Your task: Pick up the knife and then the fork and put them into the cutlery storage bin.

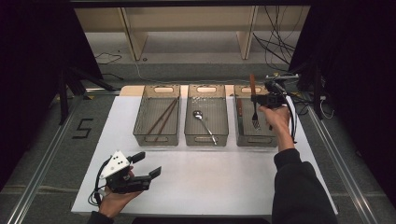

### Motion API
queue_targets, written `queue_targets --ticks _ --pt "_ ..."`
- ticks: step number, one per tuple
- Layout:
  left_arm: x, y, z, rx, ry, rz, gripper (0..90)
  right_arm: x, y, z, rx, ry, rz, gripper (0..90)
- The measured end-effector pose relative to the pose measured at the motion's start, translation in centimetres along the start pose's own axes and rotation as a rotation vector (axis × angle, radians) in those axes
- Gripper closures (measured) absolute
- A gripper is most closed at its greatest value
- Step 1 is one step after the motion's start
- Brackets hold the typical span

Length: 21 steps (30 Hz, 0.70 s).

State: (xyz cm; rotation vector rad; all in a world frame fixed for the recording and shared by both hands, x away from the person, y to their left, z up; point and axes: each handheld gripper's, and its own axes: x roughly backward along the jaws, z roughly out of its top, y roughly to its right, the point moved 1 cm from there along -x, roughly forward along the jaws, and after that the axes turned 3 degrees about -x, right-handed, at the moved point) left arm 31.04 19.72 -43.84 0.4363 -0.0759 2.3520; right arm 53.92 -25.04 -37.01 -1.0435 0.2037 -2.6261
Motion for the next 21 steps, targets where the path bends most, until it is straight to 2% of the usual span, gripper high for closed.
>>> queue_targets --ticks 21 --pt "-0.1 0.0 0.0 -0.003 -0.004 -0.003 17.7 -1.6 1.0 -2.0 -0.044 -0.023 -0.049 77.2"
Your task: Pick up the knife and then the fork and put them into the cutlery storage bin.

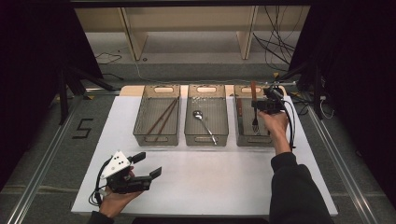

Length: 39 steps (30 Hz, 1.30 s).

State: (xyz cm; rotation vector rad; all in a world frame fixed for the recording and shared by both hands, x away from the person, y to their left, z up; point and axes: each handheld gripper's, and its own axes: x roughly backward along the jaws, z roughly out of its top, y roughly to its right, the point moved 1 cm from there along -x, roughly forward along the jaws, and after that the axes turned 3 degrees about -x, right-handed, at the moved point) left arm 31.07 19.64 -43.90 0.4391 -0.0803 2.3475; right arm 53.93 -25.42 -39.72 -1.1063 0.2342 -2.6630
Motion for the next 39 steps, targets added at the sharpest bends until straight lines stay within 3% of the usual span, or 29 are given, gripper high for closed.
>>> queue_targets --ticks 5,9,11,21,39 --pt "0.0 0.0 0.0 0.000 0.003 0.001 17.7 -0.4 0.3 -0.5 -0.017 -0.033 -0.017 75.8" --pt "0.0 0.0 0.0 -0.002 0.001 0.001 17.7 -0.5 0.4 -0.6 -0.028 -0.050 -0.031 66.3" --pt "0.0 0.0 0.0 -0.001 0.002 0.001 17.7 -0.3 0.4 -0.5 -0.021 -0.044 -0.045 65.6" --pt "0.0 0.0 0.0 0.000 0.000 0.002 17.6 0.7 -0.1 -0.6 0.015 -0.030 0.021 53.9" --pt "0.0 0.1 0.0 0.000 -0.007 0.001 17.6 4.4 -2.6 -1.9 0.111 0.047 0.151 35.5"
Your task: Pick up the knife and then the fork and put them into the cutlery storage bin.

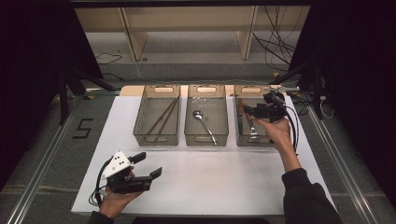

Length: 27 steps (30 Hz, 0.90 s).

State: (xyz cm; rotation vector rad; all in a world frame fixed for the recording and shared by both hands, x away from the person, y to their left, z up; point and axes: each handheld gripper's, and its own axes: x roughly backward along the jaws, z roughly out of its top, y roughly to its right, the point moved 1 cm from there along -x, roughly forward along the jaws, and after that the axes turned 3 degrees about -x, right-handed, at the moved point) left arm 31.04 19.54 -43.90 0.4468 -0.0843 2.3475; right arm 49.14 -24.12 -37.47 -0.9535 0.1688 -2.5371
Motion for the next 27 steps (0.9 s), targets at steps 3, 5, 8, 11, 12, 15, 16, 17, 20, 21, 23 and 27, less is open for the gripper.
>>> queue_targets --ticks 3,5,8,11,12,15,16,17,20,21,23,27 --pt "0.0 0.0 0.0 0.000 -0.002 0.000 17.6 0.8 -0.7 -0.6 0.024 0.020 0.021 34.2" --pt "0.0 0.0 0.0 0.000 0.000 0.000 17.6 1.2 -1.2 -1.0 0.033 0.031 0.040 33.3" --pt "-0.1 0.0 0.0 -0.001 -0.001 0.001 17.6 1.9 -1.9 -1.7 0.055 0.038 0.061 31.7" --pt "-0.1 0.1 0.0 -0.003 0.000 0.000 17.6 2.6 -2.6 -2.3 0.071 0.050 0.077 30.4" --pt "-0.1 0.1 0.0 -0.001 0.000 0.001 17.6 2.7 -2.8 -2.5 0.076 0.052 0.084 29.9" --pt "-0.1 0.1 0.0 -0.002 0.000 0.001 17.6 3.4 -3.6 -3.3 0.095 0.060 0.098 29.2" --pt "0.0 0.1 0.0 -0.002 -0.001 0.001 17.6 3.6 -3.8 -3.5 0.100 0.063 0.102 29.2" --pt "0.0 0.1 0.0 -0.002 0.000 0.001 17.5 3.7 -4.0 -3.8 0.104 0.063 0.109 29.1" --pt "0.0 0.0 0.0 -0.002 -0.001 0.000 17.6 4.3 -4.5 -4.8 0.117 0.069 0.126 28.9" --pt "0.0 0.1 0.0 -0.002 0.000 0.001 17.6 4.5 -4.6 -5.1 0.117 0.071 0.134 28.9" --pt "0.0 0.1 0.0 -0.003 0.000 0.001 17.6 4.7 -4.8 -5.8 0.114 0.069 0.156 28.7" --pt "0.0 0.1 0.1 -0.004 0.000 0.001 17.5 5.1 -5.1 -7.2 0.122 0.068 0.172 28.1"
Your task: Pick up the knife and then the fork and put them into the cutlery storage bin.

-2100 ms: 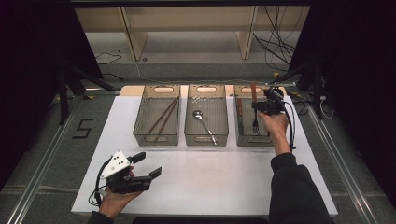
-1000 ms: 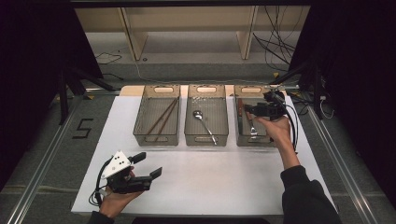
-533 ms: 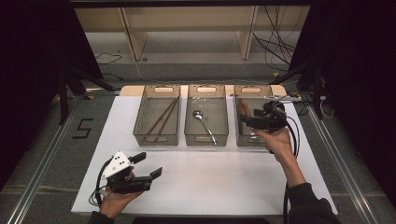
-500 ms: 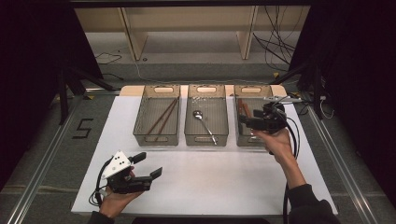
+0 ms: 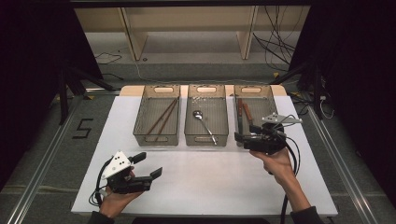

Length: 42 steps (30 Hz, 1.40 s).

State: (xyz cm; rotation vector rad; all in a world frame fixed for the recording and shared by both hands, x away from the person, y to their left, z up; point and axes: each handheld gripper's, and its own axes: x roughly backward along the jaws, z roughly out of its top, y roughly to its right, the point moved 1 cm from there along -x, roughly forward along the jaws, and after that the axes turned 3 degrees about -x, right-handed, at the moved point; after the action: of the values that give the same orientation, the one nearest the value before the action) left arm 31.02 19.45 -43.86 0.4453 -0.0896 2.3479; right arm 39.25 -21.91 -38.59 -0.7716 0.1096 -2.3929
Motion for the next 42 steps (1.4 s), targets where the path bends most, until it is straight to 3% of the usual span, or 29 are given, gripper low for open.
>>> queue_targets --ticks 5,15,21,42 --pt "0.0 -0.1 0.0 0.006 0.000 -0.003 17.5 0.7 -0.4 -1.4 0.002 0.026 0.022 27.2" --pt "0.0 0.0 0.0 0.007 0.002 -0.005 17.4 1.4 -1.9 -4.4 0.066 0.056 0.051 23.1" --pt "0.1 0.0 0.1 0.008 0.003 -0.007 17.4 1.6 -2.3 -5.4 0.071 0.082 0.058 20.1" --pt "0.1 0.3 0.0 0.005 -0.003 -0.017 17.3 3.0 -2.2 -8.1 0.078 0.127 0.045 18.4"
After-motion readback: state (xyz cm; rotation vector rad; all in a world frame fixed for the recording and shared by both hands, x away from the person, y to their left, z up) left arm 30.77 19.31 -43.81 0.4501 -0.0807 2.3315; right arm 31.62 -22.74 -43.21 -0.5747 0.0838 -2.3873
